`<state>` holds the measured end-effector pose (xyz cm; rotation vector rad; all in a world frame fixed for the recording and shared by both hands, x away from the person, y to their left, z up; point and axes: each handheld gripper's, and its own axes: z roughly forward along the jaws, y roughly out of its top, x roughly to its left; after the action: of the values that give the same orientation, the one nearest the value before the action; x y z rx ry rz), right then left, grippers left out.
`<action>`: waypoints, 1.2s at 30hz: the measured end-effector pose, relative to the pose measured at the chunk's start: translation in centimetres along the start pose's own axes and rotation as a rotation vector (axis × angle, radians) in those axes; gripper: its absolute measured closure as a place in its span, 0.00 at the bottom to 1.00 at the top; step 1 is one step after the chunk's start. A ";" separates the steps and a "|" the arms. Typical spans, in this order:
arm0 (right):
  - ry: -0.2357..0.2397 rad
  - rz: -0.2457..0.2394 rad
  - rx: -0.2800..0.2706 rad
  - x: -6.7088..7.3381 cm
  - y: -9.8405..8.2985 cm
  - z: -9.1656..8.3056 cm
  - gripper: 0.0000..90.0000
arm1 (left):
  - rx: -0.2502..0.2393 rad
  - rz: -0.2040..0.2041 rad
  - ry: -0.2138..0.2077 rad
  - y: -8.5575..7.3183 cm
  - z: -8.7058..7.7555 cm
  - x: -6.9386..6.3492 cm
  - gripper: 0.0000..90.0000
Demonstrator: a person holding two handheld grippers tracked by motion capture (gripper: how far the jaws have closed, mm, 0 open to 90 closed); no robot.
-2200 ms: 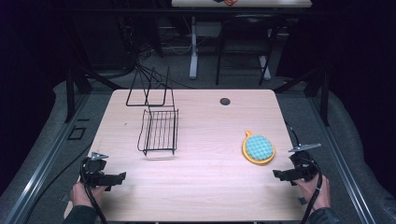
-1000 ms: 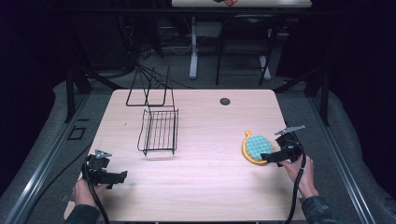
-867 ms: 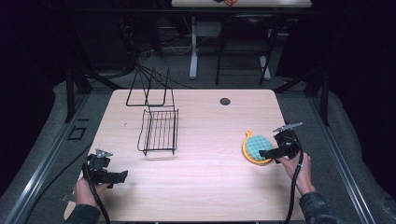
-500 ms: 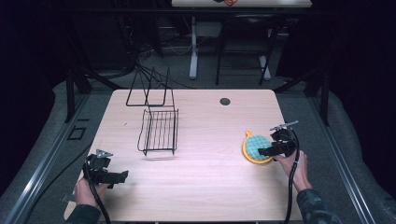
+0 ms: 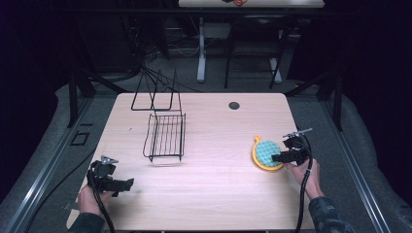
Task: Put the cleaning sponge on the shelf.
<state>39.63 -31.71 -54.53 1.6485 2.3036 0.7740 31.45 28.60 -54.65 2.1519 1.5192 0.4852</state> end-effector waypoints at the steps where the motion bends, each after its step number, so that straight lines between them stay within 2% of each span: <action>1: -0.001 0.002 0.001 -0.1 0.0 0.0 0.67 | 0.002 0.003 -0.001 0.0 0.0 0.0 0.00; 11: -0.023 0.025 -0.003 0.1 -0.2 0.0 0.84 | 0.007 0.006 0.000 0.0 0.1 -0.1 0.00; 15: -0.045 0.015 -0.008 0.4 -0.2 0.0 0.91 | 0.009 0.009 0.002 0.1 0.1 -0.1 0.00; 20: -0.059 0.017 -0.029 0.6 -0.3 0.0 0.94 | 0.008 0.008 0.000 0.1 0.1 -0.1 0.00; 29: -0.050 0.011 -0.083 0.9 -0.3 -0.6 0.97 | 0.006 0.008 -0.002 0.0 0.0 0.0 0.00; 36: -0.029 0.005 -0.144 1.5 0.2 -2.1 0.98 | 0.006 0.008 -0.002 0.0 0.0 0.0 0.00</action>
<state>38.34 -30.92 -52.41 1.5930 2.1691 0.8888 31.50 28.59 -54.64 2.1632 1.5130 0.4819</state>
